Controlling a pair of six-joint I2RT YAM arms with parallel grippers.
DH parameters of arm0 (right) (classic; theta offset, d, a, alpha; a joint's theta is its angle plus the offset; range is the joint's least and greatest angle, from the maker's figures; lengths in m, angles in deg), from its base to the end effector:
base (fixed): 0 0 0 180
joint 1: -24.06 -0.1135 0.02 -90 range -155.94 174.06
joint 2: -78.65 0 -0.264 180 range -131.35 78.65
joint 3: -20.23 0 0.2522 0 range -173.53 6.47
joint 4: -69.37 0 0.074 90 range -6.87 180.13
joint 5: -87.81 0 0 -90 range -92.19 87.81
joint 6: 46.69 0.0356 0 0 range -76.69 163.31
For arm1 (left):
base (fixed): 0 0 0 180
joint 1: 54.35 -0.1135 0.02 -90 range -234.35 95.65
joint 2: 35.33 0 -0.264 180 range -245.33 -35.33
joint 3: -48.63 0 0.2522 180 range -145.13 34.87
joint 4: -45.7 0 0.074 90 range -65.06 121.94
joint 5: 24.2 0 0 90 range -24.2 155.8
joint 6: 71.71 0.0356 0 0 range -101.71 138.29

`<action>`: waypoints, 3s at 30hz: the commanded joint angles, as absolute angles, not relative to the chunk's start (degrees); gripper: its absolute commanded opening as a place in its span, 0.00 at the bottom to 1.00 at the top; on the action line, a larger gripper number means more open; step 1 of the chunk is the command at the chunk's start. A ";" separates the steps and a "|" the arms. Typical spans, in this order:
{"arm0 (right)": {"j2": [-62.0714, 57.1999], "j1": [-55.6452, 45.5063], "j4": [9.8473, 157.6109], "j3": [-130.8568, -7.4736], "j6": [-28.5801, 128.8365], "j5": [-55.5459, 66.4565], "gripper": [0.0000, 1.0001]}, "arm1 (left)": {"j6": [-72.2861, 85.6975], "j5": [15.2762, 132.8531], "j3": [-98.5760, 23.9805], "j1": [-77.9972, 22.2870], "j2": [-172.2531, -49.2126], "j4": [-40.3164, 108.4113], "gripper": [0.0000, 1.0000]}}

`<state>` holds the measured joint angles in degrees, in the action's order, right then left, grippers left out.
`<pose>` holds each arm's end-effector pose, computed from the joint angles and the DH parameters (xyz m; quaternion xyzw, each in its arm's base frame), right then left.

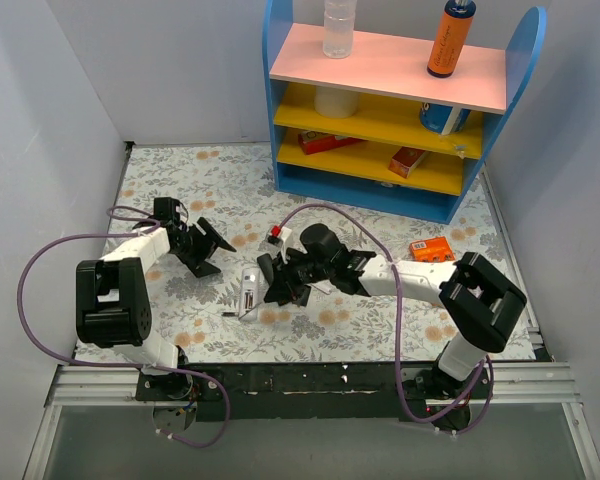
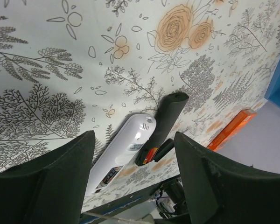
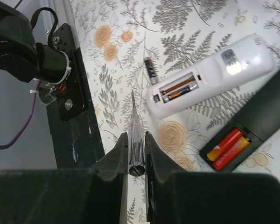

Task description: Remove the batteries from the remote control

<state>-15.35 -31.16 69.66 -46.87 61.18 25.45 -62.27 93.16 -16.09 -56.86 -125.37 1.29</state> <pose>0.1902 0.3028 0.2145 -0.3833 0.7453 0.4651 0.2851 0.2852 -0.0039 0.1706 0.6031 -0.7436 0.2885 0.0138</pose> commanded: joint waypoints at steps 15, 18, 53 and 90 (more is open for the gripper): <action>-14.87 -35.97 78.91 -54.26 59.05 14.09 0.01 | -56.33 94.89 -8.20 -54.71 -122.51 4.87 0.61; -13.73 -35.88 82.42 -54.53 57.91 10.58 0.01 | -56.68 94.90 -8.11 -51.63 -123.13 5.14 0.60; -11.18 -36.67 89.82 -57.36 55.70 3.35 0.01 | -55.11 88.05 -28.48 -48.64 -131.81 -1.35 0.56; -15.39 -33.60 94.20 -63.04 34.98 5.37 0.01 | -58.52 83.56 -9.25 -48.55 -120.67 -0.84 0.50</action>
<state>-13.32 -34.73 93.68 -57.95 44.40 7.22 -56.52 82.40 -10.73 -49.19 -122.92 4.61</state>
